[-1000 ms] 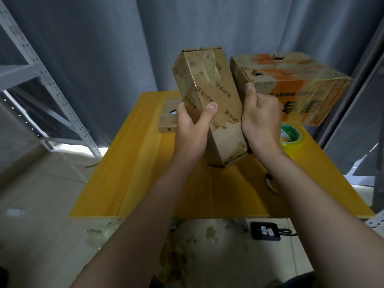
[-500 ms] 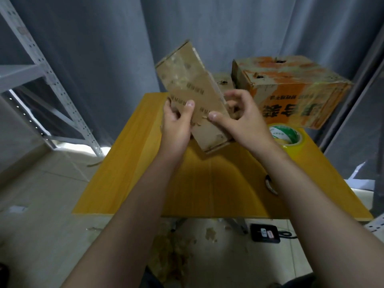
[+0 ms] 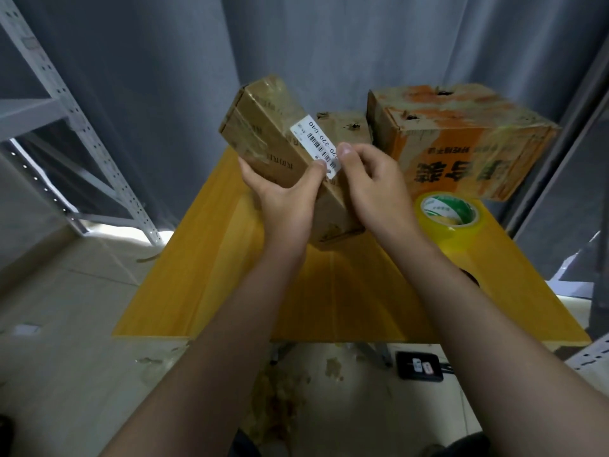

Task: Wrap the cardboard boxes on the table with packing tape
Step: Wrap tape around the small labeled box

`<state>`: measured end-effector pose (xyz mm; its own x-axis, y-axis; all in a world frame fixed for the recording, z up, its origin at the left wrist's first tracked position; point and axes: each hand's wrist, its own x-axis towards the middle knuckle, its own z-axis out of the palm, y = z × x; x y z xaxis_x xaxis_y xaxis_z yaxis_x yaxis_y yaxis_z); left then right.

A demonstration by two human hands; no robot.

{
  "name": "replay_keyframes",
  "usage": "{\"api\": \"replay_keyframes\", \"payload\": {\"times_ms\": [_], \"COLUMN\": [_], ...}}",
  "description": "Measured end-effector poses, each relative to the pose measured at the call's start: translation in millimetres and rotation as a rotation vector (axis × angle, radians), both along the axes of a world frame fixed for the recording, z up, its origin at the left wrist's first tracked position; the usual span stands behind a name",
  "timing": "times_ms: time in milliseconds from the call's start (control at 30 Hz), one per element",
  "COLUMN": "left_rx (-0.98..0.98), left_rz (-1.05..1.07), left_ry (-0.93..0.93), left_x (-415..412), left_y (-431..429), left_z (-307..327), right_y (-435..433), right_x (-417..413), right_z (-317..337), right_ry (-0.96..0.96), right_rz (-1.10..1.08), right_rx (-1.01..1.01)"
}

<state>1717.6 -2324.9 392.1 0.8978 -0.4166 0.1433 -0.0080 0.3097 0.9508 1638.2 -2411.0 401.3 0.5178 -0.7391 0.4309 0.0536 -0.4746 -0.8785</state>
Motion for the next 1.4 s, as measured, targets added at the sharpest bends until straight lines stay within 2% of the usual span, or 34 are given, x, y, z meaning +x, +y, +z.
{"api": "replay_keyframes", "payload": {"times_ms": [133, 233, 500, 567, 700, 800, 867, 967, 1000, 1133, 1233, 1400], "left_rx": [0.023, 0.024, -0.015, -0.036, -0.063, -0.087, -0.133, -0.145, -0.097, 0.133, 0.109, 0.139], "left_rz": [-0.028, -0.024, -0.057, -0.091, -0.136, -0.200, -0.261, -0.305, -0.297, -0.125, -0.101, -0.134], "left_ry": [0.026, 0.040, -0.022, -0.013, 0.058, 0.083, 0.080, 0.078, 0.046, -0.123, -0.071, 0.017], "left_x": [-4.8, -7.3, -11.3, -12.0, -8.8, -2.5, -0.1, -3.2, -4.2, -1.0, -1.6, -8.9], "left_y": [-2.0, -2.9, 4.3, 5.5, 5.4, 6.0, 6.0, 4.5, 3.4, 2.4, 8.7, 10.2], "left_z": [-2.1, -3.7, -3.3, -3.0, -4.9, -4.7, -2.5, -4.4, -5.6, -7.6, 0.6, 8.0], "right_y": [7.2, 13.7, 3.5, -3.9, -5.8, -7.2, -9.9, -9.8, -9.1, -14.6, -18.9, -6.3], "right_x": [0.5, -1.7, -2.8, -4.0, -2.7, -3.7, -4.7, -3.8, -2.3, -2.9, -3.4, -3.2], "right_z": [-2.6, -4.6, -2.0, -2.2, -7.2, -1.0, 6.7, 6.7, 3.4, -3.8, -2.5, -5.1], "right_ry": [0.203, 0.260, 0.039, -0.025, -0.014, 0.011, 0.102, 0.226, 0.220, 0.106, 0.035, 0.124], "right_rz": [-0.059, -0.100, -0.244, -0.274, -0.255, -0.150, -0.038, 0.170, 0.173, -0.048, -0.061, -0.077], "right_rx": [-0.151, -0.266, -0.401, -0.385, -0.317, -0.076, 0.137, 0.277, 0.271, 0.116, 0.098, 0.055]}}
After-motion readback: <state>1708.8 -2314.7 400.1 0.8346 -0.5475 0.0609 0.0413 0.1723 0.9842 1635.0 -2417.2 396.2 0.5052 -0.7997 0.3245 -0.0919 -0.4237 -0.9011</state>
